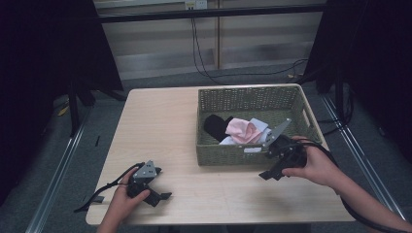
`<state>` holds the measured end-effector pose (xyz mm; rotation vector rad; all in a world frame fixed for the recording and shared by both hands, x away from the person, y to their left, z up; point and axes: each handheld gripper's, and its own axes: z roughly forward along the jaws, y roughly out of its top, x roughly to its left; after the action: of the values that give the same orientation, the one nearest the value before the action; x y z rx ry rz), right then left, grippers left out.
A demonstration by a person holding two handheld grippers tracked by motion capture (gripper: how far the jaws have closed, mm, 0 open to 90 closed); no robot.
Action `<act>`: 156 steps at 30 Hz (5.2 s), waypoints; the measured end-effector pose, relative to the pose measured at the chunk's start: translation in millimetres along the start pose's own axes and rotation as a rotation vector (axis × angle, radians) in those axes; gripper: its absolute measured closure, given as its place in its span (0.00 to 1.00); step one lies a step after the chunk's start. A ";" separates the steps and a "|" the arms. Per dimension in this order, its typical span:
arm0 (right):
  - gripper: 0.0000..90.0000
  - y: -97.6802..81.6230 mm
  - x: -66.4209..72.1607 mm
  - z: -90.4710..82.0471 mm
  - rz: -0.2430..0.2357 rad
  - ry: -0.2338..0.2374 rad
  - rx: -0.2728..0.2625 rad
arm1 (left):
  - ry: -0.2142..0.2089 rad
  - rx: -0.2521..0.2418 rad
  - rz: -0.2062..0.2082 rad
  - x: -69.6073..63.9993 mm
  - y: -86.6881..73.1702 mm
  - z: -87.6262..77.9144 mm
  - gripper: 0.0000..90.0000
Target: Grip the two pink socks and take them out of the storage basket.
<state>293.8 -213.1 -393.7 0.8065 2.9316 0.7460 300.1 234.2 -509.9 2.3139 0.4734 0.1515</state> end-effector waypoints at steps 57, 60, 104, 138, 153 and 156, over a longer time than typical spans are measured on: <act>0.43 76.8 -118.0 40.9 0.250 -0.138 -0.028 | 0.001 -0.001 0.003 0.2 0.0 0.0 0.00; 0.53 76.4 -118.4 48.1 0.261 -0.118 -0.015 | 0.001 -0.001 0.003 0.2 0.0 0.0 0.00; 0.93 66.1 -93.5 -41.1 0.231 0.013 -0.042 | 0.001 -0.001 0.003 0.2 0.0 0.0 0.00; 0.92 66.7 -17.8 -49.6 0.030 0.144 -0.080 | -0.003 -0.003 -0.001 0.0 -0.1 0.2 0.00; 0.92 53.8 -0.4 -20.6 0.011 0.194 -0.067 | 0.000 0.000 0.001 0.0 0.0 0.0 0.00; 0.92 50.7 0.7 -12.2 0.009 0.193 -0.058 | -0.002 -0.005 -0.001 -0.1 -0.2 0.3 0.00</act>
<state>315.9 -180.0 -360.0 0.7858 3.0576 0.9573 300.1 234.1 -510.3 2.3087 0.4730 0.1496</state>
